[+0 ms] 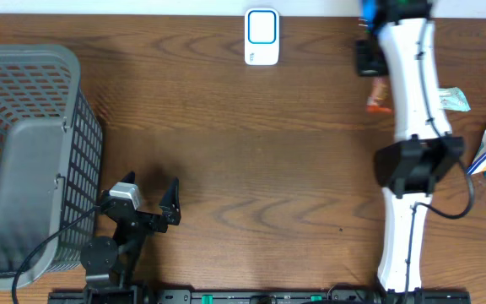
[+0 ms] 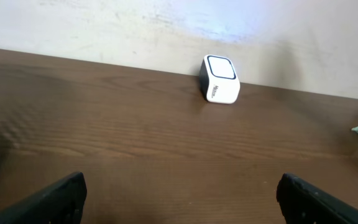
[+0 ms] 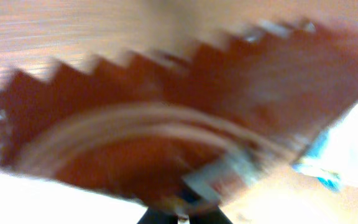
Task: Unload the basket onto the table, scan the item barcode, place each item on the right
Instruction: 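Swing right and set the chocolate bar on the table's right side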
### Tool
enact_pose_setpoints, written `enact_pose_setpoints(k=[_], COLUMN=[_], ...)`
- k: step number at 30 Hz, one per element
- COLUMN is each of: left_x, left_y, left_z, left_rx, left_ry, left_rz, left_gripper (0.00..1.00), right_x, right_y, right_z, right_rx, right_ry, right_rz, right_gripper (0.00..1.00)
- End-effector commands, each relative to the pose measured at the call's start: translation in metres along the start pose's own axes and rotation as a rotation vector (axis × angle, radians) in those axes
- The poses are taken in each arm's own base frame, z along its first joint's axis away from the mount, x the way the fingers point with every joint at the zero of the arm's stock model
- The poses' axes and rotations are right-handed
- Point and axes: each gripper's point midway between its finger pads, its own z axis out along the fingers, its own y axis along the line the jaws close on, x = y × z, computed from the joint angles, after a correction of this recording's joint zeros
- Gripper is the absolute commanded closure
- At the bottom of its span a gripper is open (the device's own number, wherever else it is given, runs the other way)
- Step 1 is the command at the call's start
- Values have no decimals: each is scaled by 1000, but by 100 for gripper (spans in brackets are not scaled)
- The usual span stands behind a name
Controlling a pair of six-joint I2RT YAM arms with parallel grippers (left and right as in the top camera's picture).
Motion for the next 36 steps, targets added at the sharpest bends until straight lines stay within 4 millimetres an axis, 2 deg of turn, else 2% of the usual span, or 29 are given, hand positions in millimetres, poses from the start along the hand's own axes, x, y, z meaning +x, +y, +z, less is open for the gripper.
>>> enact_pose_setpoints(k=[1, 4, 5, 7, 8, 11, 14, 18, 20, 21, 22, 24, 25, 27, 31, 36], left_x=[13, 14, 14, 13, 13, 13, 14, 13, 14, 13, 13, 14, 13, 13, 13, 13], left_y=[2, 2, 2, 2, 2, 2, 2, 2, 2, 2, 2, 2, 2, 2, 2, 2], left_z=[1, 1, 1, 1, 1, 1, 1, 1, 1, 1, 1, 1, 1, 1, 1, 1], left_rx=[-2, -2, -2, -2, -2, -2, -2, -2, -2, -2, -2, -2, -2, -2, -2, -2], left_ry=[38, 39, 39, 38, 38, 38, 39, 38, 39, 38, 38, 39, 38, 38, 38, 38], left_rz=[-21, -21, -21, -21, -21, -21, -21, -21, -21, -21, -21, -21, -21, -21, -21, -21], left_gripper=[2, 2, 2, 2, 2, 2, 2, 2, 2, 2, 2, 2, 2, 2, 2, 2], right_x=[26, 51, 58, 72, 79, 79, 74, 65, 68, 71, 76, 84, 95, 109, 139, 173], right_y=[-73, -121, -130, -146, -149, -152, -154, -150, -152, -153, -154, -155, -159, -163, -168, -171], right_z=[56, 85, 92, 102, 106, 95, 63, -6, -51, -63, -85, -117, -148, -177, -225, -268], right_rx=[245, 340, 342, 307, 209, 45, -86, -240, -284, -292, -314, -344, -352, -349, -346, -343], right_ry=[163, 264, 290, 351, 381, 372, 299, 122, 18, -8, -58, -140, -223, -304, -447, -586], right_rz=[178, 307, 336, 389, 436, 475, 535, 537, 548, 550, 555, 559, 565, 570, 578, 584], right_gripper=[99, 99, 80, 37, 1, 1, 1, 1, 1, 1, 1, 1, 1, 1, 1, 1])
